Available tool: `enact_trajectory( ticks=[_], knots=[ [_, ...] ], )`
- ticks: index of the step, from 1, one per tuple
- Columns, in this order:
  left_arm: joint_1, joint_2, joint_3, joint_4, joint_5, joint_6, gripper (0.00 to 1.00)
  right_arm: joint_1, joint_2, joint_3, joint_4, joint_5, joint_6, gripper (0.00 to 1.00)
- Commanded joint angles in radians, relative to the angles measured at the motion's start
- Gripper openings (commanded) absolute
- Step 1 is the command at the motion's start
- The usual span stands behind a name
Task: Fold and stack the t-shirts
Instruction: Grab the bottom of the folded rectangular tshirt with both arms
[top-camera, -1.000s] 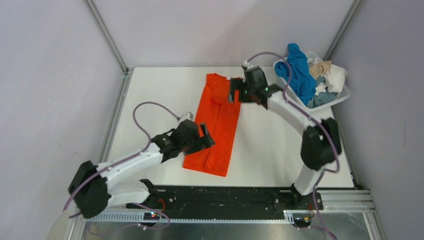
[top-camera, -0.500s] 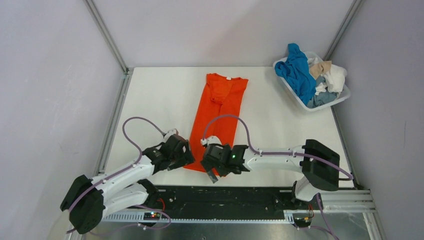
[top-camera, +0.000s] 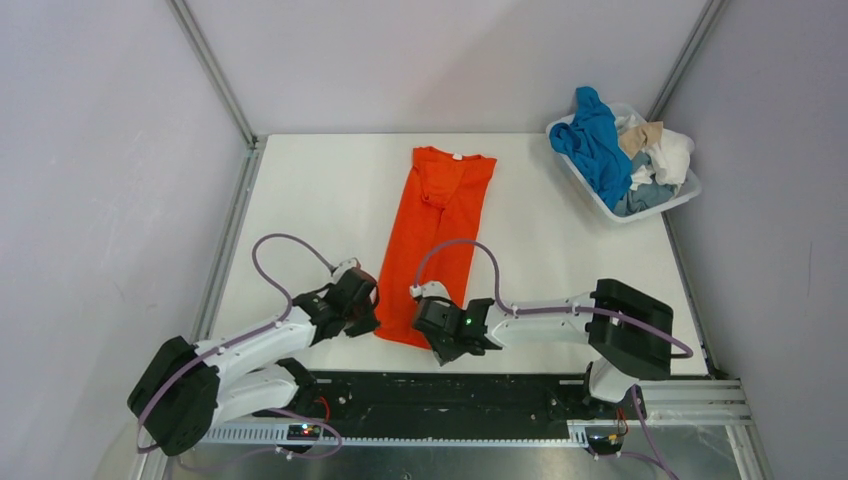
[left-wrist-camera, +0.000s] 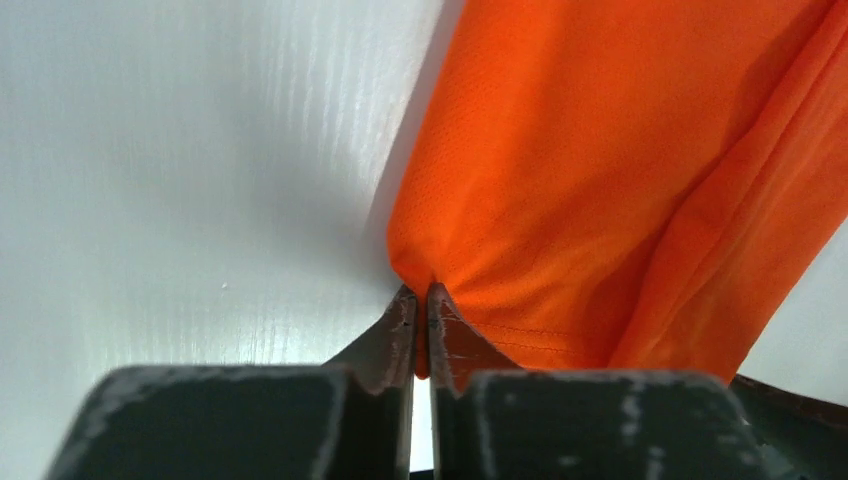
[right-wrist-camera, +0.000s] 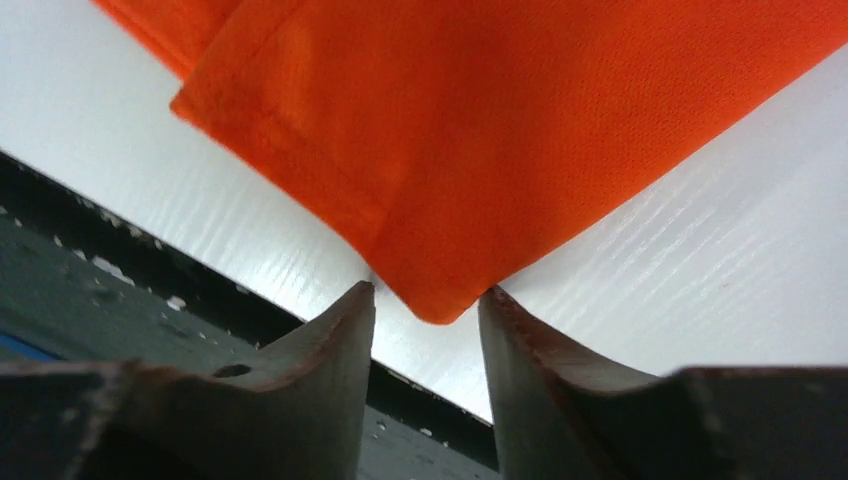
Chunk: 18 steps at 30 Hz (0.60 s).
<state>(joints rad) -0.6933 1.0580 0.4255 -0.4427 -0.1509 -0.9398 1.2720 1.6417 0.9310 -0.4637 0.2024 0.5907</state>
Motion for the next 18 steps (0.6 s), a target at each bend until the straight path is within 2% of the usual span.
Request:
enact_trajectory(
  ticks=[1, 4, 5, 7, 13, 18],
  knots=[
    [-0.003, 0.040, -0.005, -0.006, 0.014, 0.002, 0.01, -0.012, 0.039, -0.021, 0.050, 0.014, 0.022, 0.35],
    [-0.004, 0.007, -0.023, -0.007, 0.040, 0.003, 0.00, 0.002, 0.014, -0.041, 0.040, 0.008, 0.030, 0.17],
    [-0.008, -0.025, -0.031, -0.008, 0.065, 0.003, 0.00, 0.008, -0.006, -0.058, 0.038, 0.006, 0.035, 0.08],
    [-0.022, -0.088, -0.061, -0.008, 0.104, -0.003, 0.00, 0.032, -0.043, -0.086, 0.032, -0.012, 0.046, 0.00],
    [-0.078, -0.324, -0.152, -0.008, 0.143, -0.026, 0.00, 0.126, -0.140, -0.116, -0.012, -0.082, 0.083, 0.00],
    [-0.077, -0.332, -0.055, -0.009, 0.123, 0.046, 0.00, 0.074, -0.195, -0.118, -0.038, -0.067, 0.062, 0.00]
  ],
)
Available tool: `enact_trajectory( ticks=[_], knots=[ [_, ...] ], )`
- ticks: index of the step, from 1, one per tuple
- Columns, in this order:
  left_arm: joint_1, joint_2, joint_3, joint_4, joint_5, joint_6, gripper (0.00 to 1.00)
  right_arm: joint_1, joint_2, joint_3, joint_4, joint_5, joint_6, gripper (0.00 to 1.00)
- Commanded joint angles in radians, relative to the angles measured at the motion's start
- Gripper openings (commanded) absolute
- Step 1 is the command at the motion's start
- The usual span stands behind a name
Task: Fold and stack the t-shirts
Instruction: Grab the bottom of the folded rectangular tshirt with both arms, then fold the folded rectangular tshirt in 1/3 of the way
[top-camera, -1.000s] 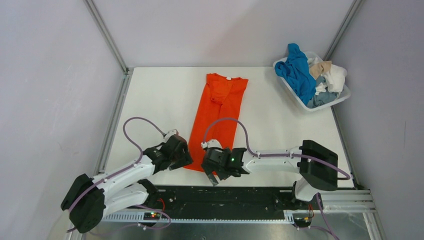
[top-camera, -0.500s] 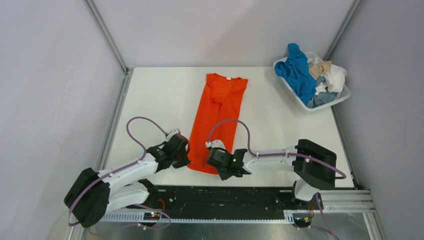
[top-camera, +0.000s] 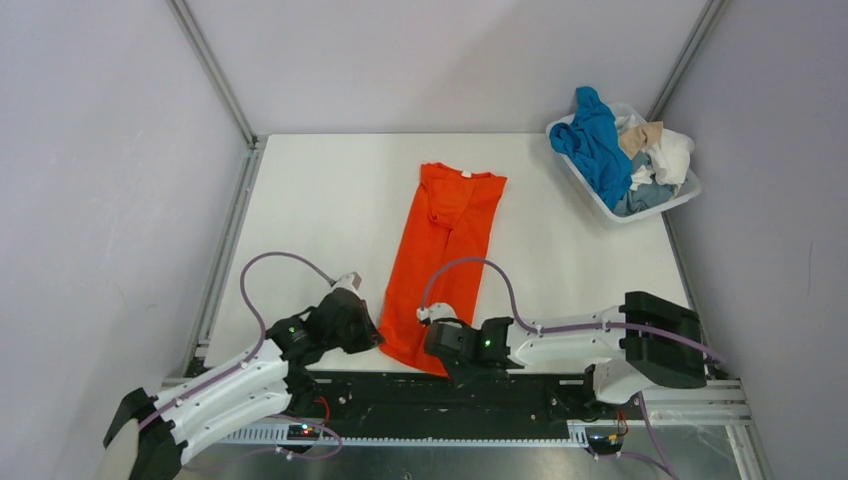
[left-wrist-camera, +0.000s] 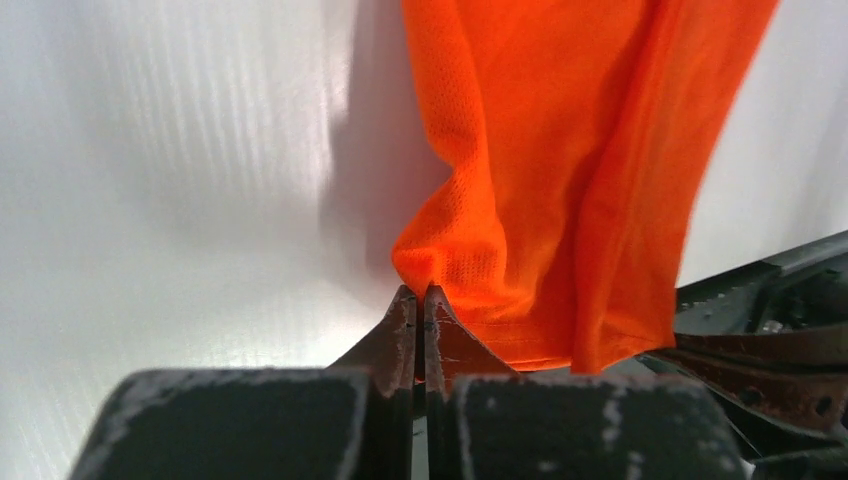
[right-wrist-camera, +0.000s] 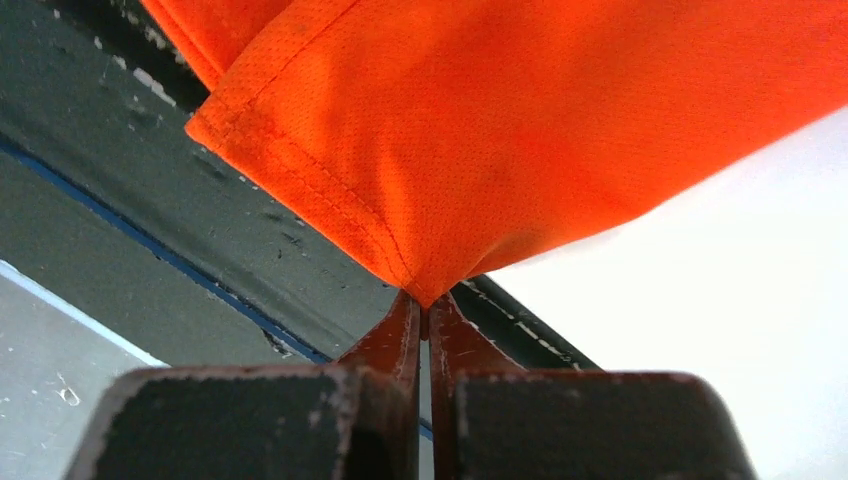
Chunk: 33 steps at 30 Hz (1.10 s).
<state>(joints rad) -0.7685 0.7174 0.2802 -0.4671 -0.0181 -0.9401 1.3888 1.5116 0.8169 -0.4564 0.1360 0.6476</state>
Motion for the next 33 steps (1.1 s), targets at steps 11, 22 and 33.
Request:
enact_trajectory(
  ticks=[11, 22, 33],
  knots=[
    [0.088, 0.401, 0.494, 0.021, -0.122, 0.157, 0.00, -0.418, -0.222, 0.010, 0.029, -0.133, -0.142, 0.00],
    [0.233, 0.731, 0.827, 0.021, -0.098, 0.225, 0.00, -0.729, -0.087, 0.193, 0.067, -0.176, -0.286, 0.00],
    [0.321, 1.046, 1.119, 0.022, 0.010, 0.280, 0.00, -0.887, 0.134, 0.436, 0.058, -0.251, -0.414, 0.00]
  ],
)
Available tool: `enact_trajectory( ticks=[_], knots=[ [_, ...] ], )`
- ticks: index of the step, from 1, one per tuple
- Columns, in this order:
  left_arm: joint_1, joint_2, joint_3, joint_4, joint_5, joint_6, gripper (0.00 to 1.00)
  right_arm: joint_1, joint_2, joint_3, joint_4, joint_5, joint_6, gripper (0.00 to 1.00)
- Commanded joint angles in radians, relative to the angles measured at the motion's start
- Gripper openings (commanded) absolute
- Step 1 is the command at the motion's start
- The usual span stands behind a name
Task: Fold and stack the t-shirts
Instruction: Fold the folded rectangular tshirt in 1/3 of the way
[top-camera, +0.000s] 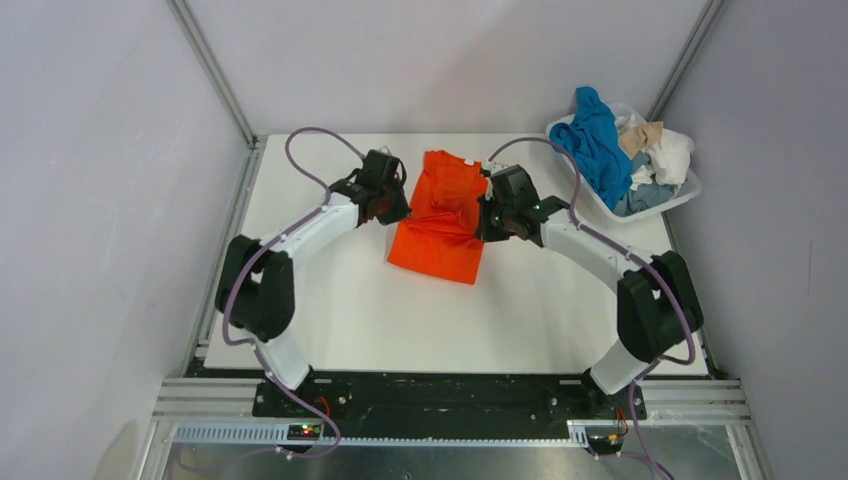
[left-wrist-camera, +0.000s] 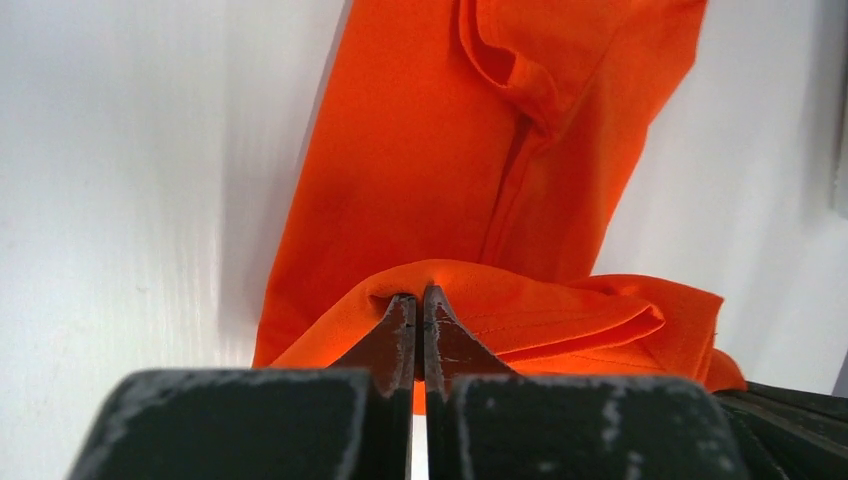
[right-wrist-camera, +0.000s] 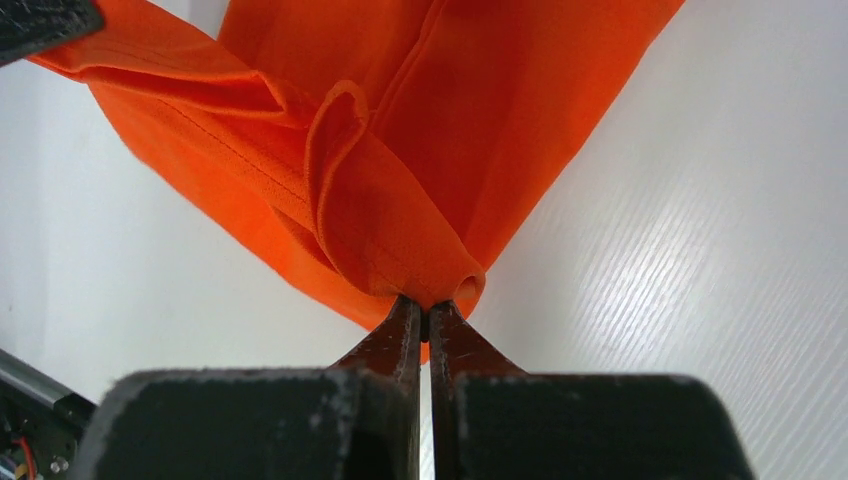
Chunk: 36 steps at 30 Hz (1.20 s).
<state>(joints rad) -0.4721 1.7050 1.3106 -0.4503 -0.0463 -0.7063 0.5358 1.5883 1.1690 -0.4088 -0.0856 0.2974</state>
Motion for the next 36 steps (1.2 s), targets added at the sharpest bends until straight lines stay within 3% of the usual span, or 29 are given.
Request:
enact_trajectory(
  ticks=[1, 5, 11, 14, 15, 16, 17, 18, 22, 24, 29, 33, 36],
  knots=[
    [0.032, 0.086, 0.102, 0.005, 0.038, 0.048, 0.00, -0.046, 0.079, 0.105, 0.010, -0.029, -0.074, 0.00],
    [0.049, 0.166, 0.172, 0.004, 0.080, 0.060, 0.00, -0.080, 0.142, 0.163, 0.004, -0.040, -0.097, 0.00],
    [0.060, 0.295, 0.277, 0.005, 0.143, 0.082, 0.09, -0.116, 0.246, 0.220, 0.025, -0.064, -0.116, 0.00],
    [0.068, 0.335, 0.302, 0.003, 0.155, 0.076, 0.23, -0.136, 0.312, 0.272, 0.016, -0.064, -0.124, 0.07],
    [0.071, 0.336, 0.307, 0.003, 0.157, 0.075, 0.29, -0.140, 0.340, 0.285, 0.007, -0.063, -0.123, 0.11],
    [0.074, 0.334, 0.310, 0.003, 0.158, 0.075, 0.39, -0.147, 0.358, 0.317, -0.016, -0.055, -0.123, 0.28],
    [0.076, 0.330, 0.313, 0.003, 0.157, 0.075, 0.45, -0.148, 0.366, 0.330, -0.028, -0.047, -0.123, 0.38],
    [0.077, 0.314, 0.314, 0.003, 0.157, 0.076, 0.59, -0.149, 0.367, 0.354, -0.040, -0.029, -0.122, 0.52],
    [0.077, 0.227, 0.294, 0.004, 0.141, 0.084, 0.96, -0.147, 0.315, 0.352, -0.039, -0.005, -0.095, 0.78],
    [0.077, 0.161, 0.250, 0.005, 0.117, 0.085, 0.99, -0.137, 0.270, 0.321, -0.034, 0.007, -0.083, 0.86],
    [0.077, -0.029, 0.025, 0.006, 0.001, 0.064, 1.00, -0.023, 0.191, 0.221, -0.036, 0.004, -0.082, 0.90],
    [0.079, -0.119, -0.137, 0.010, -0.035, 0.051, 1.00, 0.033, 0.222, 0.205, 0.018, -0.074, -0.057, 0.91],
    [0.079, -0.160, -0.234, 0.013, -0.042, 0.040, 1.00, -0.013, 0.288, 0.241, 0.049, -0.110, -0.016, 0.95]
  ],
)
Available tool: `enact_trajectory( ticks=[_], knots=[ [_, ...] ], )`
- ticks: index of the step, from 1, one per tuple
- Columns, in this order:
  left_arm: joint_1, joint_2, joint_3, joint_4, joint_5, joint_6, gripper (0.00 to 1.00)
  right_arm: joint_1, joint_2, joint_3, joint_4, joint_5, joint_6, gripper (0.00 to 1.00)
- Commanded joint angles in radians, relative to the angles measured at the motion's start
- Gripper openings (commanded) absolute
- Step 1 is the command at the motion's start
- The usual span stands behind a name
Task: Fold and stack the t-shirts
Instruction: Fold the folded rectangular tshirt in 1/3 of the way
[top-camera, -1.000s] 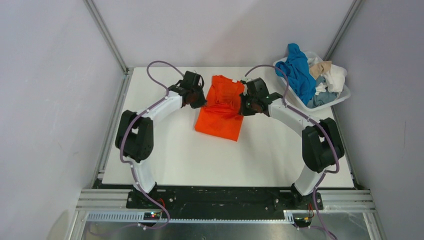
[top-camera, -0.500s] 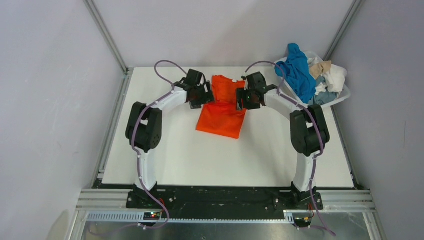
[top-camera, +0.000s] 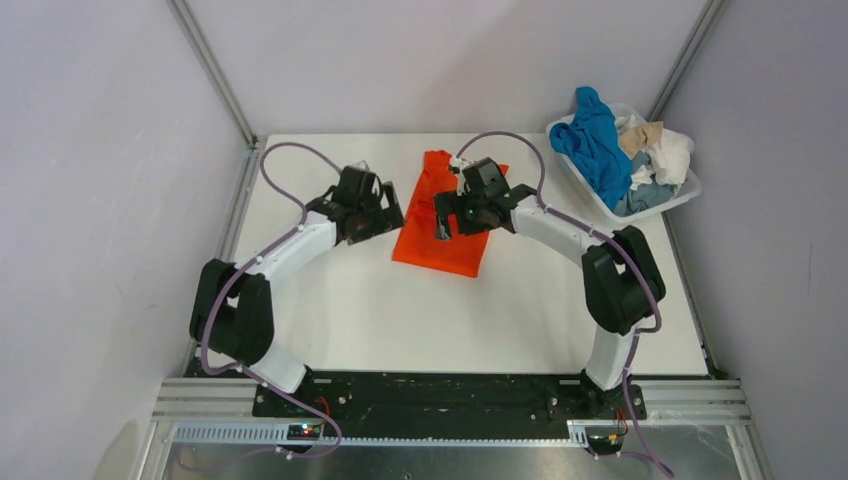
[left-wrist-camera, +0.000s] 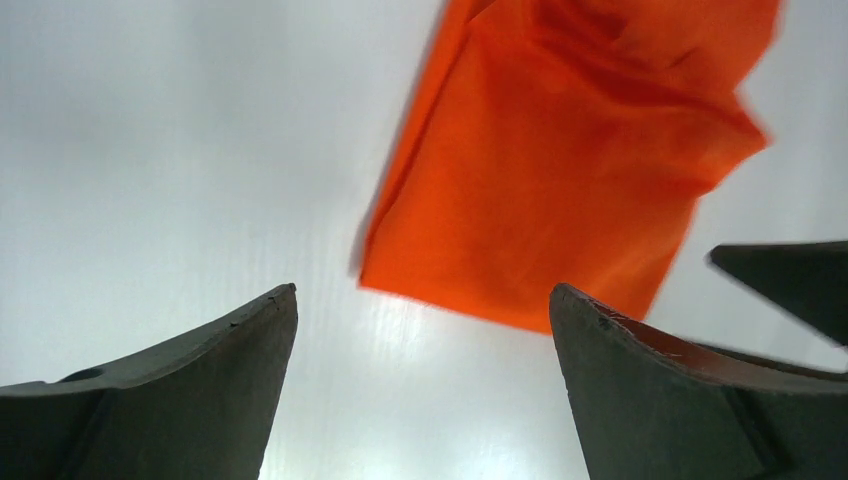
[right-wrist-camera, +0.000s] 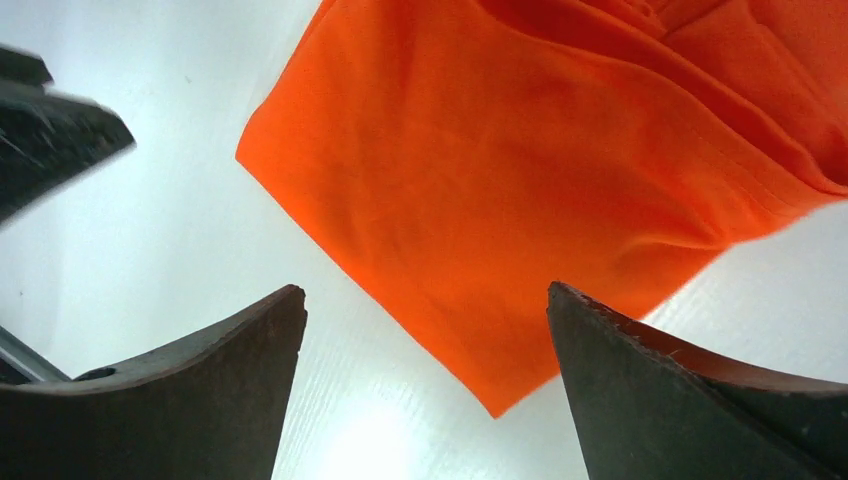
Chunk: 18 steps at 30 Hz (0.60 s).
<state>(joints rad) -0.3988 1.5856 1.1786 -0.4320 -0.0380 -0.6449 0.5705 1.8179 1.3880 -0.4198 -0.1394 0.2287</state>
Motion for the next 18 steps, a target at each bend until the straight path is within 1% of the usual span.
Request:
enact_trajectory(
  ticks=[1, 3, 4, 5, 7, 8, 9, 10, 11, 12, 15, 16, 17, 18],
  knots=[
    [0.006, -0.056, -0.117, -0.004, -0.053, -0.024, 1.00, -0.062, 0.077, 0.034, 0.070, -0.070, 0.066, 0.96],
    [0.006, -0.072, -0.149, -0.002, -0.065, -0.027, 1.00, -0.097, 0.139, 0.087, 0.077, -0.096, 0.063, 0.98],
    [0.008, -0.075, -0.160, -0.002, -0.066, -0.026, 1.00, -0.117, 0.189, 0.142, 0.073, -0.101, 0.049, 0.99],
    [0.011, -0.075, -0.165, -0.002, -0.065, -0.026, 1.00, -0.124, 0.217, 0.174, 0.055, -0.094, 0.037, 0.99],
    [0.013, -0.070, -0.165, -0.002, -0.056, -0.026, 1.00, -0.134, 0.322, 0.289, 0.013, -0.070, -0.015, 0.99],
    [0.014, -0.064, -0.164, -0.001, -0.053, -0.026, 1.00, -0.139, 0.344, 0.368, -0.026, -0.068, -0.045, 0.99],
    [0.015, -0.052, -0.155, -0.001, -0.049, -0.026, 1.00, -0.141, 0.397, 0.471, -0.100, -0.057, -0.067, 0.99],
    [0.015, -0.043, -0.152, 0.000, -0.048, -0.026, 1.00, -0.133, 0.394, 0.513, -0.138, -0.050, -0.086, 0.99],
    [0.016, -0.038, -0.142, -0.001, -0.046, -0.025, 1.00, -0.126, 0.367, 0.511, -0.142, -0.025, -0.094, 0.99],
    [0.017, -0.027, -0.136, -0.001, -0.045, -0.024, 1.00, -0.108, 0.344, 0.475, -0.128, 0.009, -0.113, 0.99],
    [0.017, 0.008, -0.097, 0.000, -0.016, -0.020, 1.00, -0.055, 0.195, 0.355, -0.082, 0.074, -0.130, 1.00],
    [0.017, 0.029, -0.089, 0.001, -0.010, -0.019, 1.00, -0.045, 0.163, 0.278, -0.058, 0.098, -0.127, 0.99],
    [0.017, 0.040, -0.075, 0.002, -0.003, -0.019, 1.00, -0.028, 0.092, 0.183, -0.044, 0.107, -0.123, 0.99],
    [0.018, 0.066, -0.068, 0.001, 0.001, -0.021, 1.00, -0.019, 0.055, 0.131, -0.006, 0.122, -0.113, 0.99]
  ],
)
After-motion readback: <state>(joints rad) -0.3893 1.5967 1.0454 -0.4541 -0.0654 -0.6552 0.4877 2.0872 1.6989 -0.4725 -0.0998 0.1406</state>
